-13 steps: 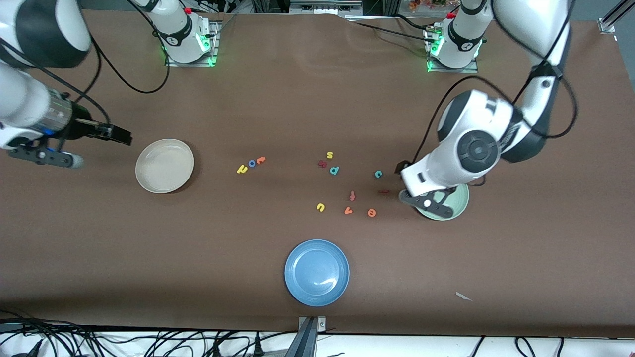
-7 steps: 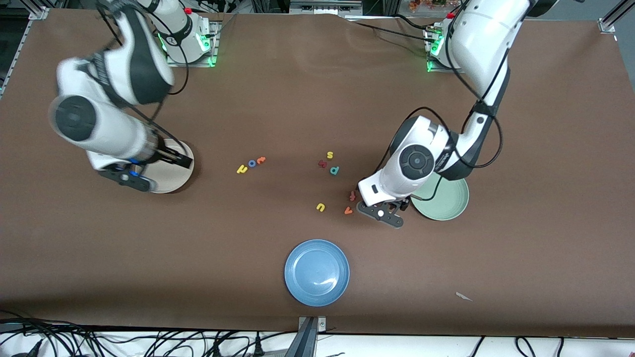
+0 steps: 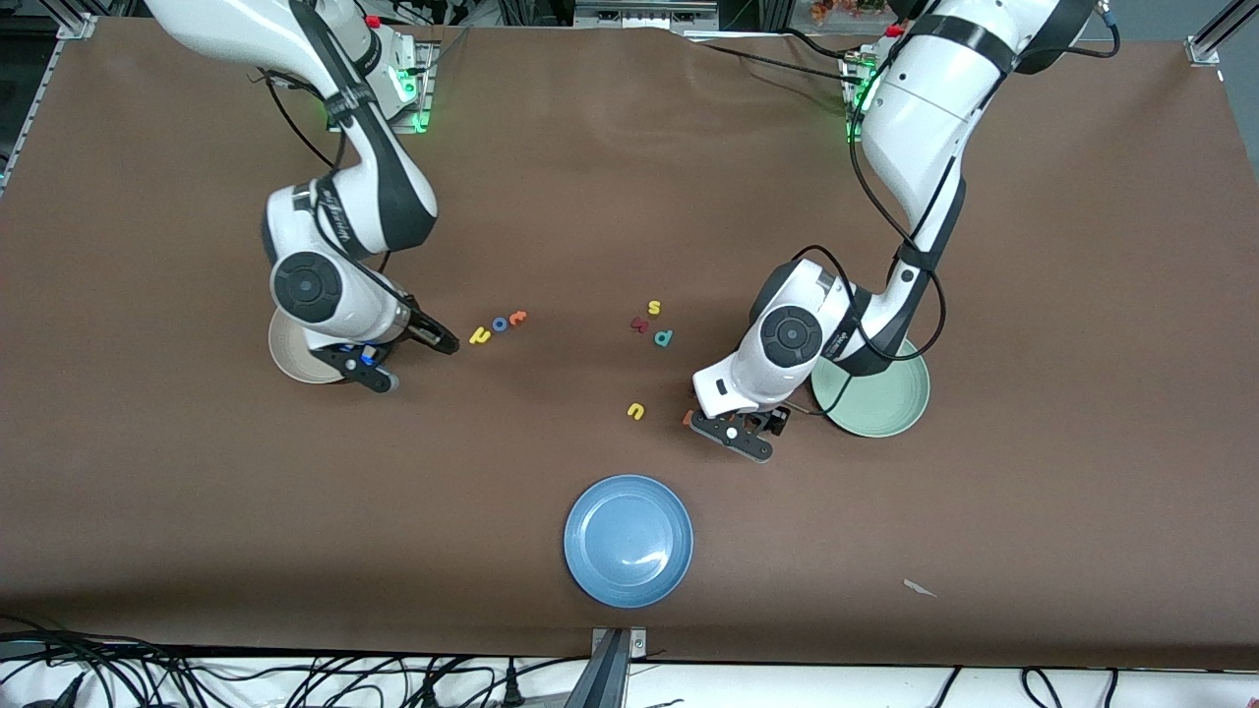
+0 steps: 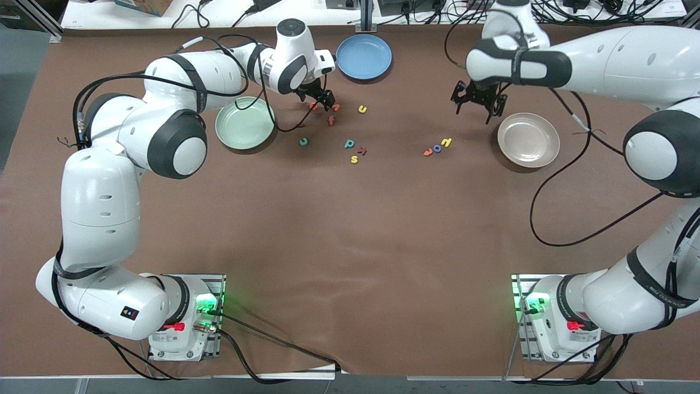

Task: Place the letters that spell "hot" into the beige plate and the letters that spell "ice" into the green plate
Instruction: 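Grasp the orange e with the left gripper while the right gripper reaches letters, then grasp the yellow h with the right gripper while the left gripper lifts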

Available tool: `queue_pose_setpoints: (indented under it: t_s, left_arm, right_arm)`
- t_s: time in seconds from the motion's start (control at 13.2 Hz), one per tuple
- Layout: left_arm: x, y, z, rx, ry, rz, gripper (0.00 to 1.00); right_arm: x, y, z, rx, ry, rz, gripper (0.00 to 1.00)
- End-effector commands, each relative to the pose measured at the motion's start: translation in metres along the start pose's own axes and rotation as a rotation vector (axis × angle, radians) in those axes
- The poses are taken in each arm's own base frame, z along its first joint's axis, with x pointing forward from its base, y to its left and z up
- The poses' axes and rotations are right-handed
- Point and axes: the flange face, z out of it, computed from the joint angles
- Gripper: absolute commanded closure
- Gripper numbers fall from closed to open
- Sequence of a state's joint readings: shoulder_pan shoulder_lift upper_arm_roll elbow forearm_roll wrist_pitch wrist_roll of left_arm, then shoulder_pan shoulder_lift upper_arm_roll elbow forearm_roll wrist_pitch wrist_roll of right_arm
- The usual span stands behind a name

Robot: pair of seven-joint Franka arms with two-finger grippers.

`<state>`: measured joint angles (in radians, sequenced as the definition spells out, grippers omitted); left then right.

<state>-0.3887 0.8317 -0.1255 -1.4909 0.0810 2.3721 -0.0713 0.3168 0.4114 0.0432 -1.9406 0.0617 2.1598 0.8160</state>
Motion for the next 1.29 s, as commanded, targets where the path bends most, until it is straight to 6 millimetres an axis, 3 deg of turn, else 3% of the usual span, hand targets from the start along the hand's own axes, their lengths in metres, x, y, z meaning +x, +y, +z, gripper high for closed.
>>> queue_pose_setpoints:
  t_s: [0.0, 0.23, 0.38, 0.53, 0.68, 0.83, 1.06, 1.21]
  left_arm:
    - [0.006, 0.001, 0.0, 0.039, 0.011, 0.037, 0.08]
    - [0.003, 0.0, 0.01, 0.064, -0.003, 0.057, 0.15]
    - [0.003, -0.001, 0.009, 0.08, 0.0, 0.069, 0.26]
    - [0.003, -0.001, 0.01, 0.085, -0.001, 0.074, 0.42]
    - [0.003, -0.002, 0.009, 0.085, 0.001, 0.056, 0.71]
    - [0.004, -0.001, 0.006, 0.084, 0.007, 0.031, 0.88]
    - [0.006, -0.004, 0.0, 0.087, 0.011, 0.025, 0.91]
    - [0.008, -0.007, -0.007, 0.086, 0.019, 0.02, 0.91]
  right_arm:
    - [-0.023, 0.002, 0.044, 0.046, 0.017, 0.029, 0.01]
    - [-0.039, -0.013, 0.073, 0.034, 0.008, 0.003, 0.04]
    - [-0.041, -0.018, 0.083, 0.035, 0.016, -0.009, 0.04]
    - [-0.038, -0.021, 0.091, 0.05, 0.039, -0.023, 0.05]
    - [-0.036, -0.023, 0.093, 0.067, 0.055, -0.025, 0.11]
    - [-0.036, -0.023, 0.092, 0.069, 0.057, -0.025, 0.15]
    - [-0.036, -0.023, 0.095, 0.072, 0.058, -0.024, 0.18]
    - [-0.035, -0.023, 0.097, 0.071, 0.057, -0.024, 0.29]
